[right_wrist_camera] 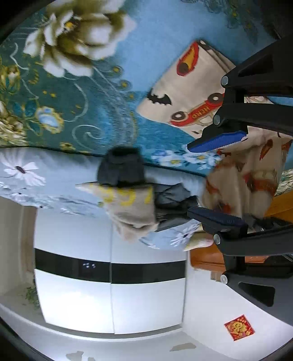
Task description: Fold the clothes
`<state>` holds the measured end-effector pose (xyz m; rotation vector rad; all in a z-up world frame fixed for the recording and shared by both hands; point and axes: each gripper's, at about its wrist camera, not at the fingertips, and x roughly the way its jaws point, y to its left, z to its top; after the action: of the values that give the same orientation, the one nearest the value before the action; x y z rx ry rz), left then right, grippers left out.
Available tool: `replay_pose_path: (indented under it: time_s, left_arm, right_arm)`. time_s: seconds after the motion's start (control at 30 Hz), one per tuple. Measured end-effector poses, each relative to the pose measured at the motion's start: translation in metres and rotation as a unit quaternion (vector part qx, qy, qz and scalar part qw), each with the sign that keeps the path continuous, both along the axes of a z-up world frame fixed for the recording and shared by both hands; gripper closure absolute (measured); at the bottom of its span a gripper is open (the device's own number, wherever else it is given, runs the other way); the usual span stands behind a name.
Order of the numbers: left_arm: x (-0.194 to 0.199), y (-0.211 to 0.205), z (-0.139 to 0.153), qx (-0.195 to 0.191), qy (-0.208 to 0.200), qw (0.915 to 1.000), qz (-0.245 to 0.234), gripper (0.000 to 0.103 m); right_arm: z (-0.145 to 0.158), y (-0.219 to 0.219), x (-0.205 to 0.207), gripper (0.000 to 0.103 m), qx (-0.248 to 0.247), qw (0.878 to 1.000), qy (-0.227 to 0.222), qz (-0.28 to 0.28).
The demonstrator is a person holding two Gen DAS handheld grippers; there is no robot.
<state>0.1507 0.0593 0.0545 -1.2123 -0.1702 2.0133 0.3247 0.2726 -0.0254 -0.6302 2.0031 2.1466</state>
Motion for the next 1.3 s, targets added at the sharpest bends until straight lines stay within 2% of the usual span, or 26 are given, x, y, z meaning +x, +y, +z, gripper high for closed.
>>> replay_pose_path:
  time_s: [0.1,0.2,0.33,0.47,0.57,0.6,0.63,0.7,0.8,0.9,0.97,1.07,1.13,1.2,1.3]
  left_arm:
    - [0.015,0.044,-0.021,-0.020,-0.021,0.9987,-0.042,0.095]
    - [0.024,0.068,-0.048,-0.046,-0.053,0.9951,-0.070,0.094]
    - [0.029,0.070,-0.079,-0.060,-0.123,0.9874,-0.080,0.089]
    - [0.024,0.067,-0.100,-0.050,-0.190,0.9776,-0.075,0.083]
    - [0.021,0.057,-0.102,-0.031,-0.224,0.9713,-0.073,0.071]
    - [0.020,0.051,-0.099,-0.019,-0.234,0.9693,-0.073,0.050]
    - [0.018,0.041,-0.094,-0.002,-0.240,0.9683,-0.070,0.035]
    - [0.012,0.021,-0.084,0.029,-0.245,0.9673,-0.059,0.034]
    - [0.003,-0.011,-0.080,0.015,-0.227,0.9736,-0.025,0.034]
    - [-0.005,-0.042,-0.078,-0.008,-0.204,0.9789,0.013,0.034]
    - [-0.010,-0.062,-0.081,-0.027,-0.194,0.9799,0.036,0.034]
    - [-0.010,-0.088,-0.101,-0.057,-0.210,0.9741,0.062,0.034]
    - [-0.008,-0.101,-0.114,-0.067,-0.227,0.9688,0.074,0.034]
    - [-0.004,-0.107,-0.123,-0.079,-0.231,0.9669,0.073,0.034]
    - [0.003,-0.110,-0.131,-0.099,-0.231,0.9659,0.063,0.034]
  right_arm:
    - [0.002,0.005,0.010,0.051,-0.004,1.000,0.012,-0.020]
    - [0.003,0.006,0.012,0.051,-0.007,1.000,0.013,-0.025]
    - [0.003,0.006,0.012,0.051,-0.003,1.000,0.005,-0.022]
    - [0.000,0.006,0.010,0.051,-0.005,1.000,-0.006,-0.022]
    - [0.000,0.005,0.004,0.051,0.002,1.000,-0.024,-0.011]
    - [0.000,0.005,0.001,0.051,0.008,0.999,-0.034,-0.004]
    - [0.000,0.006,-0.002,0.051,0.013,0.999,-0.043,0.003]
    - [0.001,0.007,-0.009,0.051,0.024,0.998,-0.063,0.018]
    - [0.001,0.008,-0.026,0.051,0.050,0.991,-0.102,0.066]
    - [0.006,0.007,-0.047,0.051,0.102,0.973,-0.162,0.130]
    - [0.005,0.006,-0.063,0.051,0.154,0.944,-0.225,0.185]
    - [-0.012,0.001,-0.080,0.051,0.198,0.893,-0.313,0.255]
    - [-0.027,-0.004,-0.086,0.051,0.184,0.880,-0.330,0.287]
    - [-0.036,-0.010,-0.093,0.051,0.185,0.872,-0.336,0.306]
    - [-0.044,-0.013,-0.096,0.051,0.187,0.869,-0.339,0.309]
